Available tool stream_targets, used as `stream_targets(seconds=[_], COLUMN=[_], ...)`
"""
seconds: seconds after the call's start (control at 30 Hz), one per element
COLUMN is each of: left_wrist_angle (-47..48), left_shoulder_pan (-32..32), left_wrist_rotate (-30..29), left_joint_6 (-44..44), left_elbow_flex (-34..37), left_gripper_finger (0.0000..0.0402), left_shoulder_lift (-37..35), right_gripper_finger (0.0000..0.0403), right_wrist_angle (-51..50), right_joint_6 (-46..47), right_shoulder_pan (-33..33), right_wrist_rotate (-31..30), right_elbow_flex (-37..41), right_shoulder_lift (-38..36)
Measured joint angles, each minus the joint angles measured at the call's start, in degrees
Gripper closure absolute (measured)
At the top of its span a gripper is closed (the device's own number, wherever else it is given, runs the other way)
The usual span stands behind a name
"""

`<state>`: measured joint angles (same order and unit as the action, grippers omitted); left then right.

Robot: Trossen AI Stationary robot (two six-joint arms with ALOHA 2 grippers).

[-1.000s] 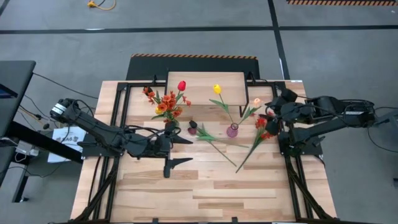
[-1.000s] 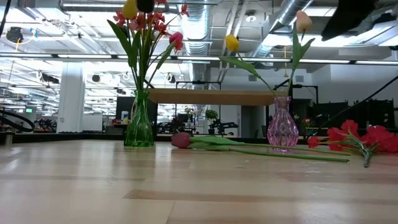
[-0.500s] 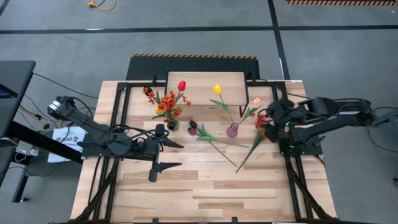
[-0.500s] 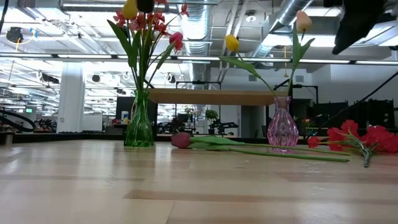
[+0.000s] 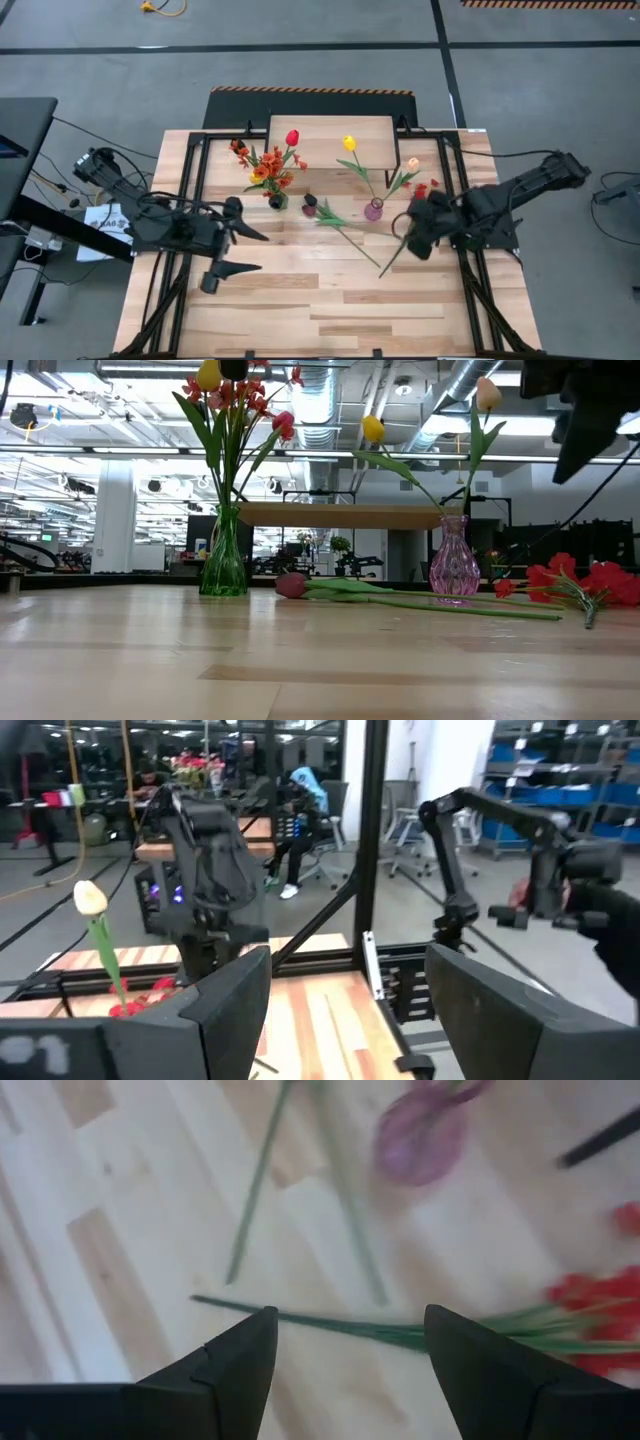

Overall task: Pick and place flowers into a vace then onto a shelf
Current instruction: Put the black tulip into the purple vase

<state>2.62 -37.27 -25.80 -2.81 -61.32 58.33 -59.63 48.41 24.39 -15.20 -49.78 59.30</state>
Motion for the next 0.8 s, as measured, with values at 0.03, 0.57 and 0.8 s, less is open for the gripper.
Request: stream_targets(seconds=[0.03, 0.57, 0.8], left_wrist_angle=[0.37, 4.67, 7.61], left_shoulder_pan=[-0.43, -2.89, -2.89], left_wrist_rotate=[-0.01, -0.09, 0.04], left_joint_6=[-0.02, -1.47, -2.79], left_elbow_flex=[0.0, 0.0, 0.0], left_gripper_finger=[0.0147, 0.0147, 0.0147], left_shoulder_lift=[-0.64, -4.05, -4.05], right_gripper_finger=[0.0159, 0.0159, 0.0159], right_wrist_angle=[2.03, 33.37, 43.68], right_joint_6=[1.46, 6.64, 2.61], right_shoulder_pan=[1.38, 9.88, 3.85], right_wrist_rotate=[-0.24, -25.47, -25.58], right_elbow_flex=[0.76, 2.67, 2.67], right_shoulder_lift=[0.96, 27.79, 36.31])
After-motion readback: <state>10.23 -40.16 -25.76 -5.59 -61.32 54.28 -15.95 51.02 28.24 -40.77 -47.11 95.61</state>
